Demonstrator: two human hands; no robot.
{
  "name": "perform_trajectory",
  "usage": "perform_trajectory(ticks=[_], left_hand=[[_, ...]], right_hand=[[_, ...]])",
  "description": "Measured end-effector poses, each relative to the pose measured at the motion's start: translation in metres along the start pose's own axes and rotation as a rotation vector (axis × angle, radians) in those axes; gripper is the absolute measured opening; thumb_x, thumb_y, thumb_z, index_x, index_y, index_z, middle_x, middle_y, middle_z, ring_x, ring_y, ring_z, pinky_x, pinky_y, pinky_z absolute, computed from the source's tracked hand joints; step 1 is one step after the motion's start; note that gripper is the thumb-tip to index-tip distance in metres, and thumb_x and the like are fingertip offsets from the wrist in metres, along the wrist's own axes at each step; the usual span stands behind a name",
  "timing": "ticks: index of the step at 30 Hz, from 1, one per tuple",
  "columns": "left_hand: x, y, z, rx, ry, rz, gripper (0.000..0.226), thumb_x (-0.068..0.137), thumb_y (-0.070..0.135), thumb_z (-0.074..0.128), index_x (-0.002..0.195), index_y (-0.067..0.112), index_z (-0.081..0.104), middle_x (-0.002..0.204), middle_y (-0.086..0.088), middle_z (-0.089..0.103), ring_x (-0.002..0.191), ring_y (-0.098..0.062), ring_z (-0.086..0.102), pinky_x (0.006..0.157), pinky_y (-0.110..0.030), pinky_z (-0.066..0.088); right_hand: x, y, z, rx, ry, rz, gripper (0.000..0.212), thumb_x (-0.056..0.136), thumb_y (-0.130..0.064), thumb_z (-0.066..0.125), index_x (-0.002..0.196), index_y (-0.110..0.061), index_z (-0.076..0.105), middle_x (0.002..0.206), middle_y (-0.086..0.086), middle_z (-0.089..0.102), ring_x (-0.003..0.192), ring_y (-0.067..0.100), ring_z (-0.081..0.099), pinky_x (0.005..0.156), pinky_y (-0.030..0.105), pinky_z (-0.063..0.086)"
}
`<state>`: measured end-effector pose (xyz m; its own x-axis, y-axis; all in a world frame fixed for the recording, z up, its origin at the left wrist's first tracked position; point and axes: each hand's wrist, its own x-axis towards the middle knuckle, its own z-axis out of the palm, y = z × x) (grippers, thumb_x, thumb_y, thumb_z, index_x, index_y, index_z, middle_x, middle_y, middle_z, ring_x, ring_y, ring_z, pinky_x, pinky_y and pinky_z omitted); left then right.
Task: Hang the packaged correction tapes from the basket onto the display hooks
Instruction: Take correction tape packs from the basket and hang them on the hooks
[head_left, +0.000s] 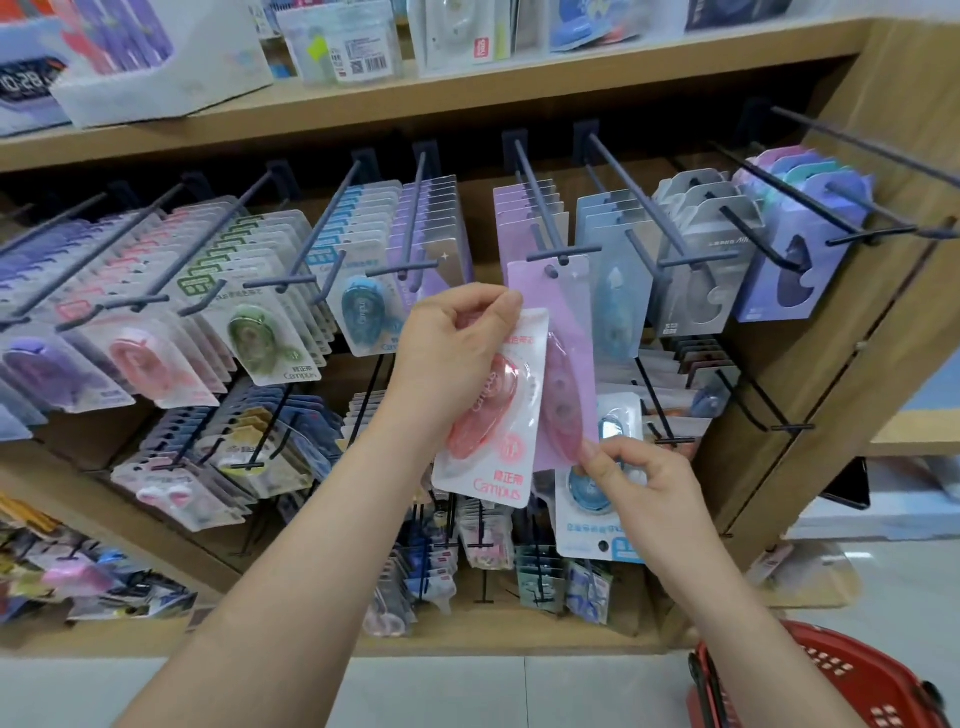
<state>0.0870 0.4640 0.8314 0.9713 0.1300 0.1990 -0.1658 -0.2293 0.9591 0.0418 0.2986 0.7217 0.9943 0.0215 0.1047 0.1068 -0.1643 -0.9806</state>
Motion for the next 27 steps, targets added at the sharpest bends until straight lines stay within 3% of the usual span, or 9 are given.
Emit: perform_trajectory(ticks=[4,6,9,12,14,17,21,24,27], left_hand=[[0.000,-0.009,-0.008,-0.026,-0.024,-0.077,0.012,0.096,0.025,0.063,0.089,0.029,0.072,0.066,0.008,0.065,0.054,-0.014,0.054,0.052,-0.026,0.043],[-0.006,-0.018,-0.013,-0.029,-0.079,-0.117,0.011,0.095,0.025,0.064,0.095,0.032,0.072,0.072,-0.001,0.068,0.059,-0.023,0.052,0.055,-0.034,0.041],[-0.014,-0.032,-0.016,0.046,-0.065,-0.105,0.015,0.095,0.024,0.064,0.089,0.033,0.074,0.073,0.008,0.069,0.061,-0.018,0.054,0.057,-0.030,0.043],[-0.019,-0.036,-0.018,0.031,-0.007,-0.089,0.023,0.098,0.019,0.060,0.085,0.031,0.074,0.073,0.016,0.068,0.062,-0.002,0.057,0.059,-0.019,0.046],[-0.023,-0.037,-0.020,0.006,-0.009,-0.096,0.028,0.099,0.013,0.056,0.087,0.030,0.074,0.074,0.017,0.067,0.066,-0.001,0.058,0.061,-0.016,0.046],[-0.027,-0.037,-0.023,-0.020,-0.034,-0.094,0.032,0.099,0.006,0.055,0.091,0.030,0.073,0.083,0.008,0.067,0.071,-0.008,0.060,0.063,-0.021,0.049],[-0.027,-0.041,-0.029,-0.055,0.028,-0.079,0.028,0.095,0.008,0.062,0.085,0.031,0.075,0.076,0.008,0.067,0.070,-0.008,0.060,0.064,-0.024,0.050],[-0.029,-0.043,-0.030,-0.144,0.091,-0.077,0.024,0.092,0.010,0.067,0.080,0.028,0.076,0.072,0.006,0.069,0.071,-0.012,0.061,0.067,-0.028,0.051],[-0.033,-0.044,-0.032,-0.298,0.138,-0.098,0.020,0.089,0.010,0.068,0.079,0.024,0.077,0.074,0.001,0.071,0.073,-0.017,0.060,0.069,-0.034,0.051]], right_hand=[[0.006,-0.006,0.002,0.068,0.052,0.018,0.029,0.092,-0.034,0.063,0.074,-0.013,0.073,0.076,0.008,0.066,0.067,0.002,0.050,0.063,0.010,0.038],[0.012,-0.012,0.004,0.090,0.080,0.023,0.029,0.093,-0.030,0.064,0.072,-0.012,0.071,0.069,0.001,0.065,0.066,-0.001,0.052,0.063,0.011,0.039],[0.027,-0.023,0.010,0.123,0.131,0.030,0.031,0.095,-0.024,0.064,0.065,-0.015,0.067,0.061,-0.015,0.063,0.061,-0.006,0.053,0.060,0.006,0.039],[0.041,-0.028,0.019,0.156,0.197,0.105,0.033,0.093,-0.029,0.067,0.064,-0.014,0.068,0.066,0.005,0.065,0.065,0.009,0.058,0.057,0.024,0.048],[0.047,-0.027,0.023,0.163,0.227,0.159,0.033,0.091,-0.034,0.069,0.069,-0.010,0.072,0.074,0.019,0.066,0.064,0.018,0.059,0.056,0.035,0.048],[0.048,-0.020,0.022,0.114,0.237,0.195,0.049,0.094,-0.044,0.062,0.082,0.002,0.070,0.071,0.008,0.058,0.060,0.012,0.054,0.058,0.033,0.044],[0.029,-0.009,0.014,-0.112,0.284,0.154,0.040,0.091,-0.062,0.053,0.073,-0.034,0.074,0.078,-0.015,0.071,0.080,0.007,0.063,0.078,0.042,0.052],[0.011,-0.025,0.014,-0.006,0.030,0.065,0.032,0.075,-0.063,0.058,0.081,-0.037,0.075,0.076,-0.031,0.070,0.081,-0.013,0.063,0.073,0.012,0.045],[0.003,-0.031,0.021,-0.020,-0.357,0.068,0.033,0.067,-0.056,0.068,0.088,-0.033,0.078,0.089,-0.021,0.075,0.088,-0.007,0.068,0.077,0.013,0.050]])
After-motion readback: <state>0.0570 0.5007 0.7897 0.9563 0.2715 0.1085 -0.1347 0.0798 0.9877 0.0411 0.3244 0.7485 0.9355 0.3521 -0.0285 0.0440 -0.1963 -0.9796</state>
